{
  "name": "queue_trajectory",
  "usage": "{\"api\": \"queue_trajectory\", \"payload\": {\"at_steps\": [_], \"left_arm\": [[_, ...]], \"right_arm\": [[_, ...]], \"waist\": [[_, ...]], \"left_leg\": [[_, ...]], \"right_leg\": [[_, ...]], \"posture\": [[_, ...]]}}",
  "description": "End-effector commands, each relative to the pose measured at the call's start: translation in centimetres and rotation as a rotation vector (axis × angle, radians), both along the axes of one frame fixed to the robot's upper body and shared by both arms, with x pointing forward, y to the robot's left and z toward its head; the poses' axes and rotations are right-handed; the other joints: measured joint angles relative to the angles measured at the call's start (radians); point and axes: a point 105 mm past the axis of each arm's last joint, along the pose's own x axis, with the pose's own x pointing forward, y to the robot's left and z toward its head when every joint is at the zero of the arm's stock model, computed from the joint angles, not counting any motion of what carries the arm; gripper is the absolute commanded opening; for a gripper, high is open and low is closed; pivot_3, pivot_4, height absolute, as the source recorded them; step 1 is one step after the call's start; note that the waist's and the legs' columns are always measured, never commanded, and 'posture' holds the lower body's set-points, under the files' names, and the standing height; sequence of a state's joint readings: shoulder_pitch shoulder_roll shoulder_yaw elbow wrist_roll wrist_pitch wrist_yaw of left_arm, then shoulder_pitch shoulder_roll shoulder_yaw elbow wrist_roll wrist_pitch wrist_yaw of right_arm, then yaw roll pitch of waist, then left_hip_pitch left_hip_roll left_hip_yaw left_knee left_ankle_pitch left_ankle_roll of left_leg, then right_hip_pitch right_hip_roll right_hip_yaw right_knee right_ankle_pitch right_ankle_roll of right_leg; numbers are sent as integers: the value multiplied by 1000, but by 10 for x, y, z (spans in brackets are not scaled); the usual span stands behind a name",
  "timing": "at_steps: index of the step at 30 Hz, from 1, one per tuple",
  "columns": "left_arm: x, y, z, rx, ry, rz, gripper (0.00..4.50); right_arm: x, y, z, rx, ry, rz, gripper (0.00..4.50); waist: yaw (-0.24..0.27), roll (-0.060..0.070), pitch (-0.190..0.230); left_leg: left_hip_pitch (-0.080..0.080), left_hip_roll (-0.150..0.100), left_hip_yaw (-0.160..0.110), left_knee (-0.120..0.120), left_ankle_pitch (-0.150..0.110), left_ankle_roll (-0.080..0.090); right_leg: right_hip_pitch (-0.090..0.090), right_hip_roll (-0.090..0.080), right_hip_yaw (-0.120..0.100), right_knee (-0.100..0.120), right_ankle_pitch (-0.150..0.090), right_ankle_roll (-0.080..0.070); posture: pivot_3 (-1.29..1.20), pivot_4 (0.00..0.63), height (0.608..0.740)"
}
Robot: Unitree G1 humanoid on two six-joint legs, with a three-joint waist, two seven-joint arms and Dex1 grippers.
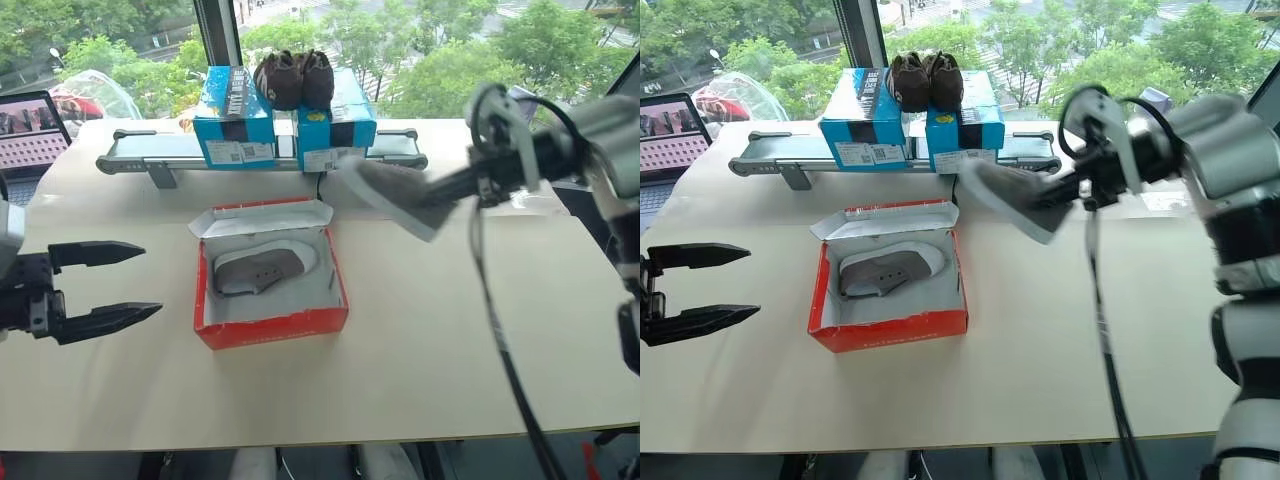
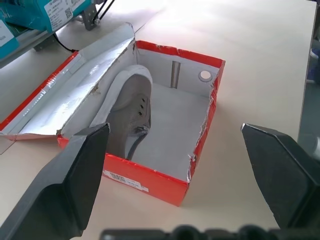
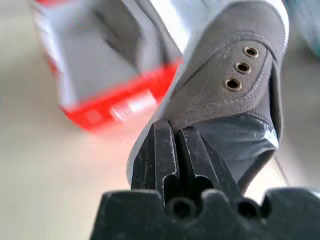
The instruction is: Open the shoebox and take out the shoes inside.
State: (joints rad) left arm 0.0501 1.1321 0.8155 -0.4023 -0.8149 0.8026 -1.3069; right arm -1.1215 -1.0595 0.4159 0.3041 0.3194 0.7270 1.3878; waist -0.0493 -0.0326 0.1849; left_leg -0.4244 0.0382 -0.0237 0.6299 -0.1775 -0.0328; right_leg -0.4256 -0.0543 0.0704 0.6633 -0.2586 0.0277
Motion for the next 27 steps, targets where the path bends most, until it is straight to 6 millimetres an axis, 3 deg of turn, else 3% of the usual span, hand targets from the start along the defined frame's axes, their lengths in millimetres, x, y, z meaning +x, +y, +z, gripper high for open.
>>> {"api": "queue_trajectory", "payload": {"at_steps": [1, 6, 9, 10, 14, 19, 21, 24, 27], "left_arm": [[3, -6, 5, 6, -38, -38, 4500], [7, -8, 7, -2, -45, -56, 4500], [8, -9, 7, -1, -44, -63, 4500], [8, -8, 7, -1, -44, -63, 4500], [8, -3, 10, -16, -60, -42, 4500], [4, 11, 8, -28, -81, 20, 4500], [1, 16, 6, -19, -82, 41, 4500], [-3, 22, 6, -23, -92, 71, 4500], [-5, 28, 4, -17, -95, 100, 4500]], "right_arm": [[-4, -45, -18, -132, -31, -219, 89], [-10, -77, -52, -184, 9, -376, 89], [-10, -73, -69, -154, 38, -392, 89], [-10, -71, -71, -150, 39, -391, 702], [-5, -52, -59, -87, 14, -361, 1959], [3, -34, -21, -125, -96, -243, 3704], [2, -18, -7, -121, -123, -155, 4259], [0, 35, 16, -27, -169, 65, 4259], [-2, 79, 24, 54, -172, 206, 4259]], "waist": [[2, 0, 0], [-11, 2, 1], [-20, 2, 1], [-23, 2, 1], [-23, 2, 1], [-23, 4, 2], [-22, 4, 2], [-27, 3, 2], [-27, 3, 2]], "left_leg": [[0, 0, 0, 0, 0, 0], [1, 0, 2, 1, 0, 0], [2, 0, 2, 1, 0, 0], [2, 0, 1, 1, 0, 0], [2, 0, 2, 1, 0, 0], [1, 0, 1, 1, 0, 0], [1, 0, 1, 1, 0, 0], [1, 0, 1, 1, 0, 0], [2, 1, 1, 1, 0, 0]], "right_leg": [[0, 0, 0, 0, 0, 0], [0, 0, 2, 0, -2, 3], [1, 0, 2, 1, -3, 5], [2, 0, 2, 1, -3, 5], [1, 0, 2, 1, -3, 5], [1, 0, 2, 0, -3, 5], [1, 0, 1, 0, -3, 5], [1, 0, 1, 0, -3, 5], [2, 1, 1, 1, -3, 5]], "posture": [[0, 150, 740], [0, 150, 740], [0, 150, 740], [0, 150, 740], [0, 150, 740], [0, 150, 740], [0, 150, 740], [0, 150, 740], [0, 150, 740]]}}
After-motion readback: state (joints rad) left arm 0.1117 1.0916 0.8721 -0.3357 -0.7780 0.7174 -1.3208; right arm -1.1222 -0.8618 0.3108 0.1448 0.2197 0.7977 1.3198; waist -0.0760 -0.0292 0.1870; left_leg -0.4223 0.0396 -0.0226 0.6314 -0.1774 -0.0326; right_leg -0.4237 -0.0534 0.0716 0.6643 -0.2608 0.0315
